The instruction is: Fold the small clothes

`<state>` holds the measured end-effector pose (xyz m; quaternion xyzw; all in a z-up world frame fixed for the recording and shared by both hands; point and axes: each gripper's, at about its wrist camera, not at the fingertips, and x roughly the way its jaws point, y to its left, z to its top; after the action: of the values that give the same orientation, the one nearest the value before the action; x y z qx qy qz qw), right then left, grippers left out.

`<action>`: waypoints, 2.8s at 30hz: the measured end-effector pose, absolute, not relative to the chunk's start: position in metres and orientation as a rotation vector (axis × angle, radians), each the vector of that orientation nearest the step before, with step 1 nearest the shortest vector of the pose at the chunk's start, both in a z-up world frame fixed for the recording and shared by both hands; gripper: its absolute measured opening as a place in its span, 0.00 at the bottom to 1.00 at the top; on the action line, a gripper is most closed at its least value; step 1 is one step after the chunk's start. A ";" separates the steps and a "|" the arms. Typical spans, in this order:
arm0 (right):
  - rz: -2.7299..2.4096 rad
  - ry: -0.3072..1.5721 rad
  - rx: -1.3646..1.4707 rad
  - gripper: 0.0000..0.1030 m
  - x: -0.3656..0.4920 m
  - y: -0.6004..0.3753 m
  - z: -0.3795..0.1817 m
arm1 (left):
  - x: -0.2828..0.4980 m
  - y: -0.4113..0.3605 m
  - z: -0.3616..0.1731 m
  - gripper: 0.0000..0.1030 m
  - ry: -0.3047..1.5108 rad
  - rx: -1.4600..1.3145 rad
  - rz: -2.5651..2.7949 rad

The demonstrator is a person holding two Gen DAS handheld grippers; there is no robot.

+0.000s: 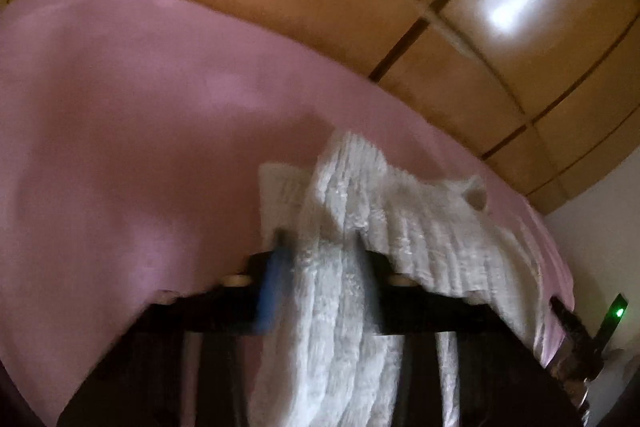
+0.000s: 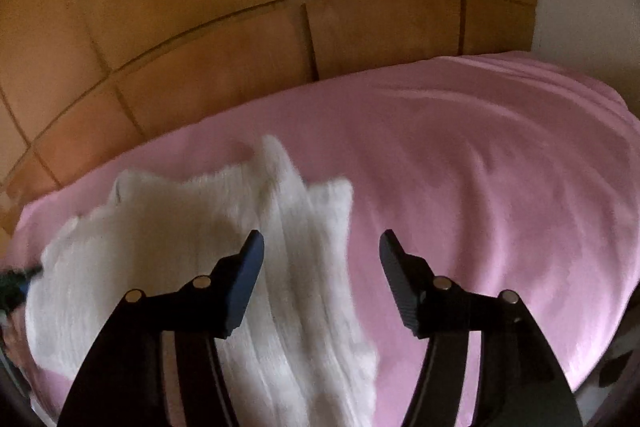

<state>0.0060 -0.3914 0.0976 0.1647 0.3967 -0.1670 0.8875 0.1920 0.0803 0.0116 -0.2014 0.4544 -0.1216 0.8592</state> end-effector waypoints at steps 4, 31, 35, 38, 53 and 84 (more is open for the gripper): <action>-0.375 0.907 0.356 0.58 0.045 -0.401 0.079 | 0.191 0.071 0.001 0.15 0.950 -0.288 -0.110; -0.180 0.920 0.577 0.88 -0.064 -0.416 0.051 | 0.087 0.007 0.050 0.70 0.702 -0.069 -0.148; -0.164 0.905 0.579 0.88 -0.069 -0.404 0.050 | 0.076 -0.004 0.047 0.70 0.710 -0.044 -0.180; -0.146 0.896 0.581 0.84 -0.065 -0.394 0.051 | 0.071 -0.010 0.045 0.70 0.713 -0.035 -0.192; -0.142 0.904 0.575 0.51 -0.068 -0.386 0.049 | 0.065 -0.040 0.036 0.70 0.739 0.024 -0.288; 0.342 0.875 0.355 0.11 0.026 -0.179 0.137 | 0.103 0.052 0.041 0.74 0.836 -0.632 -0.741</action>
<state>0.0258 -0.1790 0.1374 0.1702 0.4195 0.1641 0.8764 0.1026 0.0523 0.0405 -0.2948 0.3898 -0.3457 0.8010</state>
